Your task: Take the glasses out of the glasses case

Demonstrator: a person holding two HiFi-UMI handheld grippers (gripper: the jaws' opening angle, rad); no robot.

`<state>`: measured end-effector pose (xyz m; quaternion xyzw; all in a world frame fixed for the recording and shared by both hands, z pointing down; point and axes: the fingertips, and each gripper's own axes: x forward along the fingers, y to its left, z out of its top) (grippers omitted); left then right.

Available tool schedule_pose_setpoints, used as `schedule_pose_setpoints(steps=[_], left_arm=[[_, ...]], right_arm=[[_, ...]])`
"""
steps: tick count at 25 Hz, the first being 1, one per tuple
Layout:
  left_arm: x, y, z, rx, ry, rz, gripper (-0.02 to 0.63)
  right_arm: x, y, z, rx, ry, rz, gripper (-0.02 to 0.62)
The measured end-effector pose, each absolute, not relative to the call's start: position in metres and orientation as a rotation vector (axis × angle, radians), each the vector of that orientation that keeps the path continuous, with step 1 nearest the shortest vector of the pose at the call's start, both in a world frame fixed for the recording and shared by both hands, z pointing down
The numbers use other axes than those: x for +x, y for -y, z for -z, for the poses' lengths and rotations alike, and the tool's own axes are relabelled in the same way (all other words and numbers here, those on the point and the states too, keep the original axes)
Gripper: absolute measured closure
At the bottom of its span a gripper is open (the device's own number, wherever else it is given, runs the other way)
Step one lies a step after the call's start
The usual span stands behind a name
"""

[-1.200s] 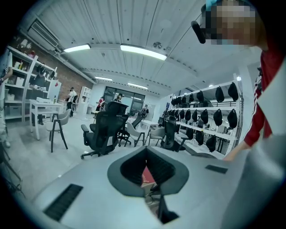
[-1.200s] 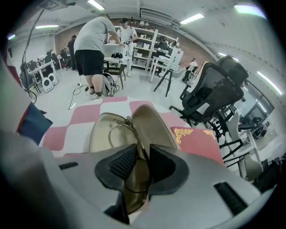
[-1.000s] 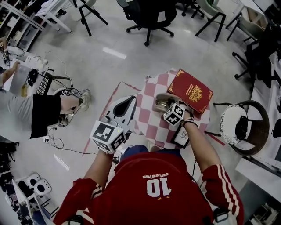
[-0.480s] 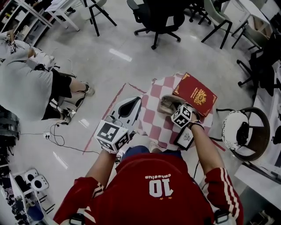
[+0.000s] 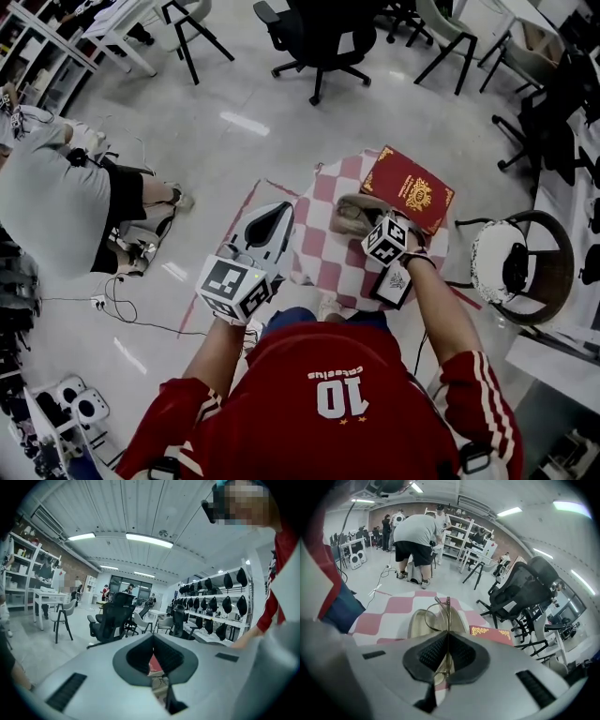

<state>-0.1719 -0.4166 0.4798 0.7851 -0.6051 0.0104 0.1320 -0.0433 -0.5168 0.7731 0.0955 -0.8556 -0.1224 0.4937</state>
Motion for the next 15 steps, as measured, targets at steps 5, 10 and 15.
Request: schedule_pose_setpoints(steps=[5,10,15], left_arm=[[-0.174,0.407,-0.473,2.307,1.725,-0.027,0.598],[-0.176,0.397,-0.461,2.342,1.702,-0.020,0.598],[-0.178,0.385,-0.446,2.369,1.691,-0.004,0.598]], right_arm=[[-0.040,0.511,-0.754,0.293,2.087,0.295,0.572],[-0.034,0.501,-0.733,0.393,2.111,0.226,0.571],[-0.029,0.487,-0.707,0.474,2.140,0.174,0.571]])
